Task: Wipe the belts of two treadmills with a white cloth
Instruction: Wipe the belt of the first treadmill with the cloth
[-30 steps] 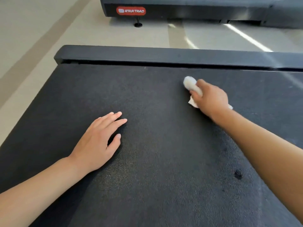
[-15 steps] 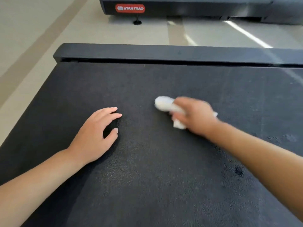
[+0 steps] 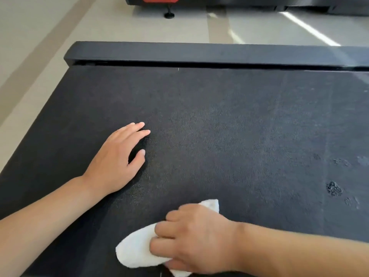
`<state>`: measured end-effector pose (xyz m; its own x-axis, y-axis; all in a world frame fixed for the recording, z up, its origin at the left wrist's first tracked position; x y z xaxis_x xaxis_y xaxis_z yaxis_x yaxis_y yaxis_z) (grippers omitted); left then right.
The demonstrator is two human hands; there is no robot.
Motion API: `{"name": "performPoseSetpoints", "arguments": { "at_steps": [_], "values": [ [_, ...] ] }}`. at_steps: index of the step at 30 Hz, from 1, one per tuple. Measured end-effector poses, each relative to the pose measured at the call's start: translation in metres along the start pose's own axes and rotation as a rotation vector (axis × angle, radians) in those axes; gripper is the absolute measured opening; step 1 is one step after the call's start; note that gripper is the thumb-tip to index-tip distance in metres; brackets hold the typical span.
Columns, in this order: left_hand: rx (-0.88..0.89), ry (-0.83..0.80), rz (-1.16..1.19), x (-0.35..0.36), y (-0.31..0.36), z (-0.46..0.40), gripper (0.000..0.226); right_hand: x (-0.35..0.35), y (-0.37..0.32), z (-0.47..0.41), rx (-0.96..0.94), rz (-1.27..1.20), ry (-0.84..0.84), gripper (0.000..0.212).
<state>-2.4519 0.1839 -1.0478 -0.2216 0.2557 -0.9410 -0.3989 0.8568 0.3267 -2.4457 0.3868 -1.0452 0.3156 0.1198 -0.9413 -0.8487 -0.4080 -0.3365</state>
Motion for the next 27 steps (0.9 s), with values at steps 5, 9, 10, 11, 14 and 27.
{"name": "performPoseSetpoints", "arguments": {
  "at_steps": [5, 9, 10, 11, 14, 27],
  "values": [
    [0.009, -0.009, -0.026, 0.001, -0.001, 0.001, 0.061, -0.102, 0.214, 0.041, 0.714, 0.093, 0.377, 0.028],
    [0.005, -0.016, -0.026, 0.001, -0.001, 0.001, 0.06, -0.138, 0.288, 0.098, 1.102, 0.246, 0.567, 0.027],
    [0.006, -0.017, -0.024, 0.002, -0.002, 0.001, 0.059, -0.129, 0.273, 0.09, 1.07, 0.232, 0.55, 0.024],
    [0.005, -0.016, -0.023, 0.002, -0.002, 0.001, 0.059, -0.116, 0.251, 0.078, 1.01, 0.191, 0.527, 0.02],
    [0.012, 0.0, -0.026, 0.004, -0.003, 0.0, 0.059, -0.068, 0.132, 0.027, 0.626, -0.011, 0.358, 0.018],
    [0.052, -0.047, -0.061, 0.0, -0.006, 0.007, 0.055, -0.148, 0.319, 0.091, 1.261, 0.163, 0.579, 0.031]
  ]
}}
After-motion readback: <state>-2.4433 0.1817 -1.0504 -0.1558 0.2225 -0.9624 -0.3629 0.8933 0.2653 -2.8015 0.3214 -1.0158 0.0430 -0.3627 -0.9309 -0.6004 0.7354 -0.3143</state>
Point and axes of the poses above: each hand's wrist, its own z-axis away from the middle knuckle, its own x-axis out of the palm, y = z × x, the point moved 9 cm from there along -z, towards the middle knuckle, and after that the axes turned 4 degrees about -z, right-handed, at the moved point
